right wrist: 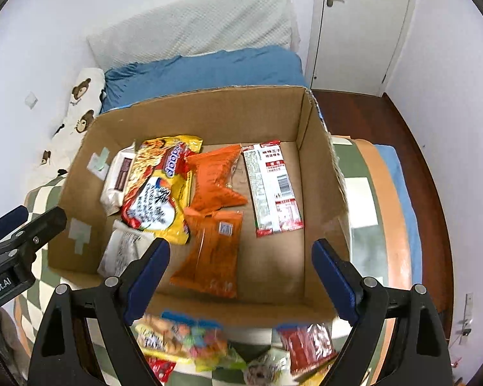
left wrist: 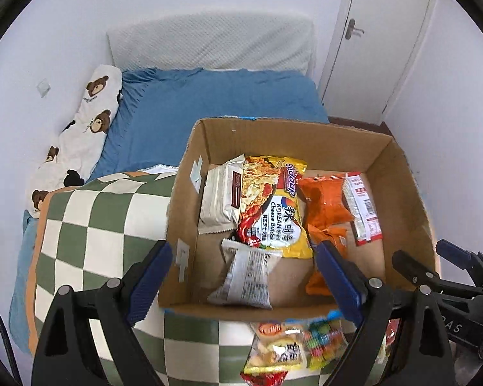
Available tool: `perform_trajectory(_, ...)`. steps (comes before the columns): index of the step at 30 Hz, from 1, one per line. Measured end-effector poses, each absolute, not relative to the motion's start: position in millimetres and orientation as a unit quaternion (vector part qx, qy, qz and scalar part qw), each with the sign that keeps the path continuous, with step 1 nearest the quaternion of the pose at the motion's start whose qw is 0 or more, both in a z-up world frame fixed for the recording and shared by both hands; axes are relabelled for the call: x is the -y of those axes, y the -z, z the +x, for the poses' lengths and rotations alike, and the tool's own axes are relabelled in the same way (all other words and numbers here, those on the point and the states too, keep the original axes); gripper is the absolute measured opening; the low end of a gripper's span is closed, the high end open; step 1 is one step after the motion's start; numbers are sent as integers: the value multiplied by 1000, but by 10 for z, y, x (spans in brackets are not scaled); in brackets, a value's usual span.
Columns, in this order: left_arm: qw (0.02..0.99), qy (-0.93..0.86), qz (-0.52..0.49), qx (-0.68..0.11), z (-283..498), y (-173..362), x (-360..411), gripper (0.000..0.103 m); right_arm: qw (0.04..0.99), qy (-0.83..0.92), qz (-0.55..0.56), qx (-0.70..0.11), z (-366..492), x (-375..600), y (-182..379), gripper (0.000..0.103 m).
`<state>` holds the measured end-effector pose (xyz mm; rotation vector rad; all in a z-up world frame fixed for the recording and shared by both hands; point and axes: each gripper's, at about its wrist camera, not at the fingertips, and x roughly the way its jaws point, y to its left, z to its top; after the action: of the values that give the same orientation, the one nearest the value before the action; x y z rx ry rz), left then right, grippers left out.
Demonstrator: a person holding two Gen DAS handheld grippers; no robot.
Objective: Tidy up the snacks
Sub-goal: 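Lift both tools out of the box back above the mat, then grasp the yellow cracker bag with the left tool while the right tool grasps the brown packet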
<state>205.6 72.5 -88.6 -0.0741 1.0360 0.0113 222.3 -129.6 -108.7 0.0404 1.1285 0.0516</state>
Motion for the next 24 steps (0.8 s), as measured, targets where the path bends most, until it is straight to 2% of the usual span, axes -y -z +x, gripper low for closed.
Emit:
perform_trajectory(10, 888, -10, -30, -459, 1493, 561, -681, 91, 875, -30, 24, -483, 1592, 1375, 586, 92)
perform_trajectory(16, 884, -8, -34, -466, 1220, 509, -643, 91, 873, -39, 57, -484, 1298, 1483, 520, 92)
perform_trajectory(20, 871, -15, -19, -490, 1036, 705, -605, 91, 858, -40, 89, -504, 1094, 1653, 669, 92)
perform_trajectory(24, 838, -13, -18, -545, 977, 1171, -575, 91, 827, -28, 135, -545, 911, 1916, 1064, 92)
